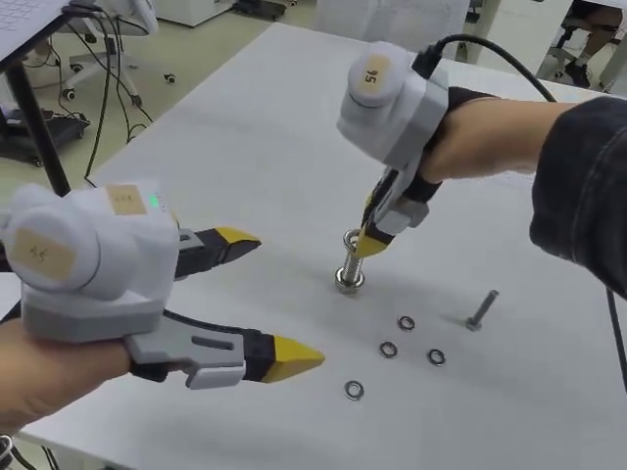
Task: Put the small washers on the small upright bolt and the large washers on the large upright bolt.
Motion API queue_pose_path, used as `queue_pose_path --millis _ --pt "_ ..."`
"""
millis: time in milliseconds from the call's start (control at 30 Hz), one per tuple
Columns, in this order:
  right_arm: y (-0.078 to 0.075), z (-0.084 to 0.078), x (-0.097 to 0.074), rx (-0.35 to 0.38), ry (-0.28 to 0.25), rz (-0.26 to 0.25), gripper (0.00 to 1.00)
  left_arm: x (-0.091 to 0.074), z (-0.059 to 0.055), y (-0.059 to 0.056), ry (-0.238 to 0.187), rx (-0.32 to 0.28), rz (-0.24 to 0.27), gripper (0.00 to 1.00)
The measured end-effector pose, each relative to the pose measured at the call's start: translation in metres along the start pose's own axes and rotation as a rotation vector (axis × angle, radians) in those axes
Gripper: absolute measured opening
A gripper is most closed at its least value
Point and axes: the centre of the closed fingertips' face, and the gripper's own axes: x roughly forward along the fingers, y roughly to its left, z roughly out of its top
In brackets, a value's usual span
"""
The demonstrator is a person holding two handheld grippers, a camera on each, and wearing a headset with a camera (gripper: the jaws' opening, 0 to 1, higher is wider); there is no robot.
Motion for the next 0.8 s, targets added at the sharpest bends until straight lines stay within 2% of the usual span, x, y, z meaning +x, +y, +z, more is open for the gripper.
queue_pose_path --millis 167,667,800 --pt "-0.005 0.0 0.006 0.003 0.006 0.012 0.23 0.001 -0.001 0.001 0.003 -0.002 0.002 0.78" --pt "0.0 -0.008 0.023 0.017 0.026 0.026 0.23 0.005 -0.002 0.003 0.006 -0.007 0.002 0.77" --pt "-0.001 -0.011 0.032 0.027 0.024 0.031 0.23 0.006 -0.002 0.003 0.008 -0.006 0.0 0.77"
